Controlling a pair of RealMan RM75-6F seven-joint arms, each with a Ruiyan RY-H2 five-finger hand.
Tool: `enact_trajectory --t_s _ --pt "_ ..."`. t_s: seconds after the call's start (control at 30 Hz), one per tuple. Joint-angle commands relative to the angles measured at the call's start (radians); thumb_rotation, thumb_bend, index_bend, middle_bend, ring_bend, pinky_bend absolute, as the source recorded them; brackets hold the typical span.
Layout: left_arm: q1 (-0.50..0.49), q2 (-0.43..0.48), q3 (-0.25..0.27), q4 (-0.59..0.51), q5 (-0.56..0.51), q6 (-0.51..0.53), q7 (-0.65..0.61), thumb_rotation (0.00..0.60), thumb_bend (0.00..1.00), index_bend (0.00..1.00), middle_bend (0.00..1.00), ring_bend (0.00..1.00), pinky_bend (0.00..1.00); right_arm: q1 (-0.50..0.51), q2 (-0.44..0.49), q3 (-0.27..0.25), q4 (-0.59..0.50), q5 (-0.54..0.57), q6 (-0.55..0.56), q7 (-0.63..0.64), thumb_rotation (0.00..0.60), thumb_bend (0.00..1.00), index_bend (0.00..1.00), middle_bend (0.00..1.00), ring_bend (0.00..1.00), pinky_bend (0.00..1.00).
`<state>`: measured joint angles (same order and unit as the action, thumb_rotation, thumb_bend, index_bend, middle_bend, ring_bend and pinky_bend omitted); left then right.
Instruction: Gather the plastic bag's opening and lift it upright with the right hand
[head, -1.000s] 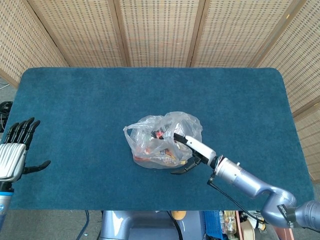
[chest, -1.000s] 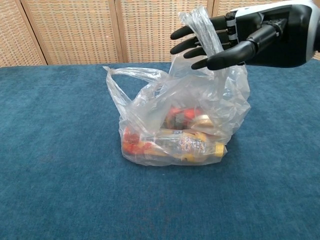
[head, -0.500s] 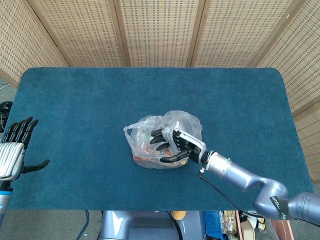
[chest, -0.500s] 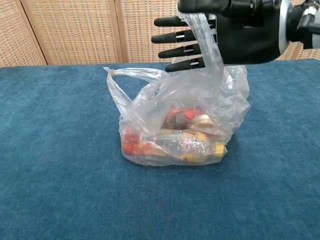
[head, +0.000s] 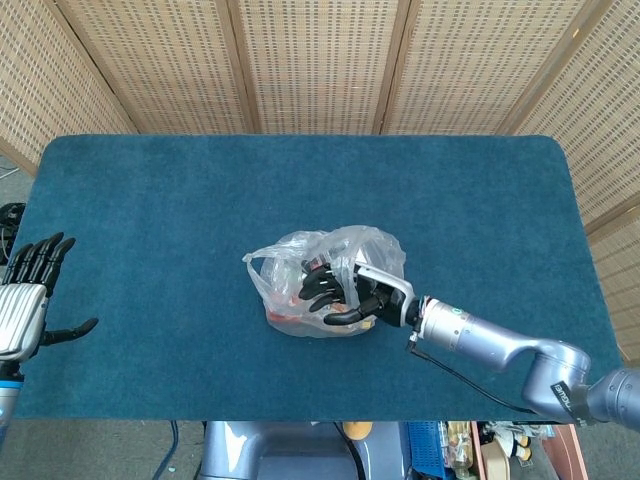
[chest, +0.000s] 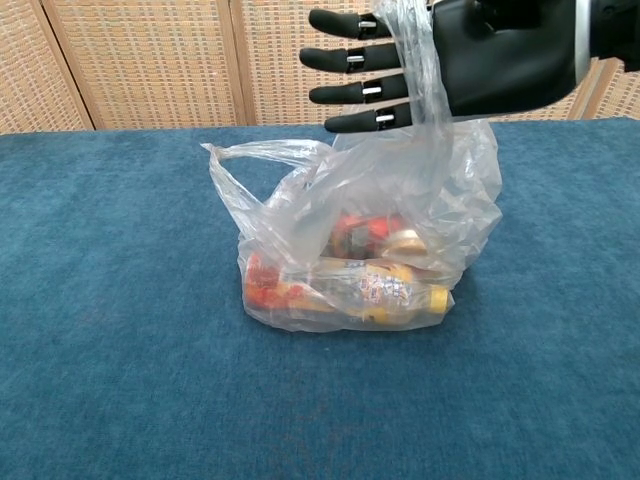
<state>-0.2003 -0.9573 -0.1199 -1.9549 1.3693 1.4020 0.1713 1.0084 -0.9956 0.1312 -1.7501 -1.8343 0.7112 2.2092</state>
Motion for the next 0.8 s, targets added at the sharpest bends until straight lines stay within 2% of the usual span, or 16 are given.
enact_trajectory --t_s 0.03,0.17,0.3,0.47,0.8 --pt "-0.001 -0.002 0.001 -0.001 0.000 -0.002 0.005 0.600 0.10 0.00 0.00 0.00 0.00 0.062 0.009 -0.075 0.069 -0.099 0.078 0.116 0.600 0.00 0.35 0.37 0.23 0.19" --pt "-0.002 -0.009 0.003 -0.003 0.001 0.001 0.020 0.600 0.10 0.00 0.00 0.00 0.00 0.109 -0.023 -0.106 0.118 -0.107 0.104 0.187 0.600 0.00 0.35 0.38 0.24 0.20" --pt "-0.006 -0.017 0.007 -0.002 0.002 -0.003 0.035 0.600 0.10 0.00 0.00 0.00 0.00 0.147 -0.054 -0.132 0.165 -0.117 0.148 0.249 0.600 0.00 0.39 0.45 0.33 0.33" --pt "-0.008 -0.019 0.003 0.001 -0.007 -0.004 0.036 0.600 0.10 0.00 0.00 0.00 0.00 0.177 -0.059 -0.160 0.194 -0.133 0.175 0.281 0.600 0.00 0.43 0.53 0.40 0.45" --pt "-0.034 -0.030 -0.008 0.023 -0.031 -0.038 0.038 0.600 0.14 0.00 0.00 0.00 0.00 0.215 -0.053 -0.246 0.215 -0.121 0.203 0.293 0.600 0.00 0.47 0.56 0.44 0.47"
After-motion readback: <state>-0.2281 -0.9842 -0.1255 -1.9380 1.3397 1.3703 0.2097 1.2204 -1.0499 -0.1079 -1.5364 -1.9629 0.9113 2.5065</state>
